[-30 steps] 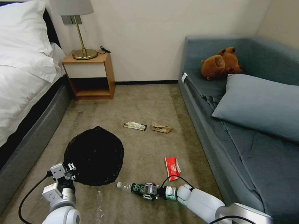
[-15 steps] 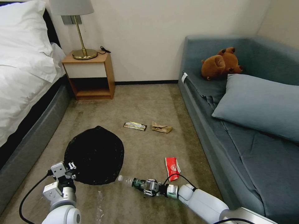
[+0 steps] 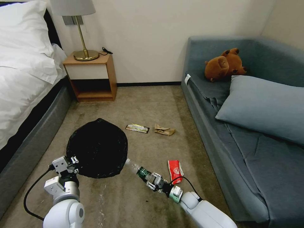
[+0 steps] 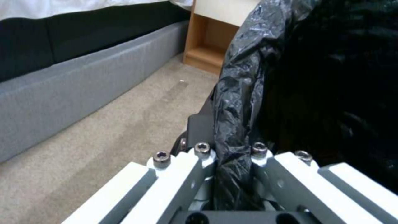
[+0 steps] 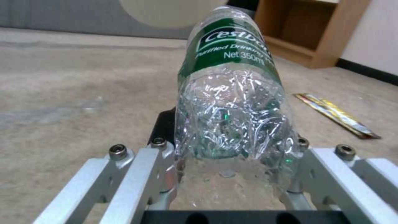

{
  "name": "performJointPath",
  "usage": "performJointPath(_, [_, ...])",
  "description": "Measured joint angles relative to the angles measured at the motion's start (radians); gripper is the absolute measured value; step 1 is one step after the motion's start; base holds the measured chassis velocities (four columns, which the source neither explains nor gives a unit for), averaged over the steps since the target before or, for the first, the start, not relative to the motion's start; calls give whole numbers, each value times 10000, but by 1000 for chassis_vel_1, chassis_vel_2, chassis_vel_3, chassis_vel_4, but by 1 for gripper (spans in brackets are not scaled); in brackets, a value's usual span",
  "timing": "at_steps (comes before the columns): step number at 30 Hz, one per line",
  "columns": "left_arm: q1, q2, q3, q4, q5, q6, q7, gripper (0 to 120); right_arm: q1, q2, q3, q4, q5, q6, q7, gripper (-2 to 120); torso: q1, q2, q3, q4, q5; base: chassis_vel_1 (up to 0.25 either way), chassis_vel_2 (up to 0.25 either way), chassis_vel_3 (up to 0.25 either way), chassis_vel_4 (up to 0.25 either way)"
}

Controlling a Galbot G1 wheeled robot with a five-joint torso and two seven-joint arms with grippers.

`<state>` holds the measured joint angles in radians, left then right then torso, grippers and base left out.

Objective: Pick up the trash bin, then pick up the garbage on the floor and place it into the trash bin.

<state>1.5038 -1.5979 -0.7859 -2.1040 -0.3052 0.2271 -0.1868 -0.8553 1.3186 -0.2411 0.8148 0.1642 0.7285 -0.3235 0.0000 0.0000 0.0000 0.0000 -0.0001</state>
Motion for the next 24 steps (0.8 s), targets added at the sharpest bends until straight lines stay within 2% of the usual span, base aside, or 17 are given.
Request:
performJointPath(2, [-24,158,-288,23,-378,95,34,1,-14,44,184,-46,-125,-4,211,32,0,0,0,2,0,0,0,0,0])
performJointPath(8, [-247,353,-403,219,-633,235,57,1,-9,114,821,-18,-160,-6,362,32,0,0,0,1,0,0,0,0,0])
performJointPath(17, [-622,286,-139,421,-398,416,-7,1,-20,-72,1418,446,42,-11,434,32,0,0,0,0,1,0,0,0,0])
performJointPath(24, [-637,177,-59,641,-200,401,-17,1,-103,-307,1718,1173,267,-89,651,32,0,0,0,0,1,0,0,0,0])
